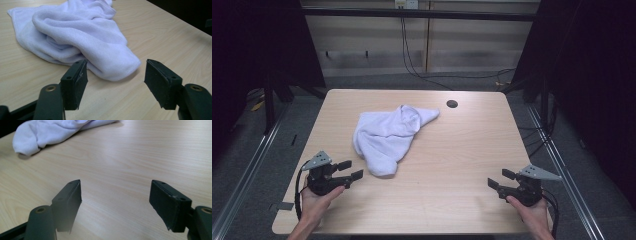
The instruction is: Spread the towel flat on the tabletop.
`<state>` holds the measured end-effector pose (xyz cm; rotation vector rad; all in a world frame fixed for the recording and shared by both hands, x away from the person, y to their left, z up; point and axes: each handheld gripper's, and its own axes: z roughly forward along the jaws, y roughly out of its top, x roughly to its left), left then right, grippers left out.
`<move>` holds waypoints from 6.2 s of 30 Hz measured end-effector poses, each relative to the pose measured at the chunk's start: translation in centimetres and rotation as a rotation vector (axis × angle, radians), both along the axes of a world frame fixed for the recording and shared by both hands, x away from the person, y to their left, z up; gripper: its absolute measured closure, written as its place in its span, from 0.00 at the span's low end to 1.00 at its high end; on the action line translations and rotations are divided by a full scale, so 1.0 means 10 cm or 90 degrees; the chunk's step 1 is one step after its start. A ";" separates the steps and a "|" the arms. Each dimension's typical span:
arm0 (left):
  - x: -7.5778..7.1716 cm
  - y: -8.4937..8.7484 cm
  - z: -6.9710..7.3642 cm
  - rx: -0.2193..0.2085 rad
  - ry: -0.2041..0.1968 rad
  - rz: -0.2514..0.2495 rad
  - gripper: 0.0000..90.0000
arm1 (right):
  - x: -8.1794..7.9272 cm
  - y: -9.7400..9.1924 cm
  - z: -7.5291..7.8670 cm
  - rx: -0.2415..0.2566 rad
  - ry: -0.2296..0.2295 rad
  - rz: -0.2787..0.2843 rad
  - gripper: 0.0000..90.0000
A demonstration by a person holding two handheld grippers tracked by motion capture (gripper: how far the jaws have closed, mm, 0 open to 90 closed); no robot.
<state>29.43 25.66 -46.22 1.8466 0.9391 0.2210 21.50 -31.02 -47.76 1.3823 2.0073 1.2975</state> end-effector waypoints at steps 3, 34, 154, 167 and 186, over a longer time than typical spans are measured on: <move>0.12 -0.07 0.06 0.021 -0.034 0.012 0.45 | 0.00 0.02 -0.01 -0.021 0.004 0.014 0.29; 0.17 -0.84 -0.40 0.148 0.041 -0.213 0.91 | 0.00 0.14 -0.04 -0.001 0.049 0.085 0.26; 0.08 -1.03 0.28 0.022 -0.032 -0.249 0.86 | 1.28 0.76 0.47 -0.034 0.028 0.128 0.89; 0.16 -0.88 -0.06 -0.023 0.048 -0.194 0.50 | 0.82 0.28 0.00 -0.092 0.092 0.076 0.66; 0.14 -1.27 -0.13 0.015 0.023 -0.258 0.93 | 0.75 1.74 0.37 -0.011 0.040 0.365 0.59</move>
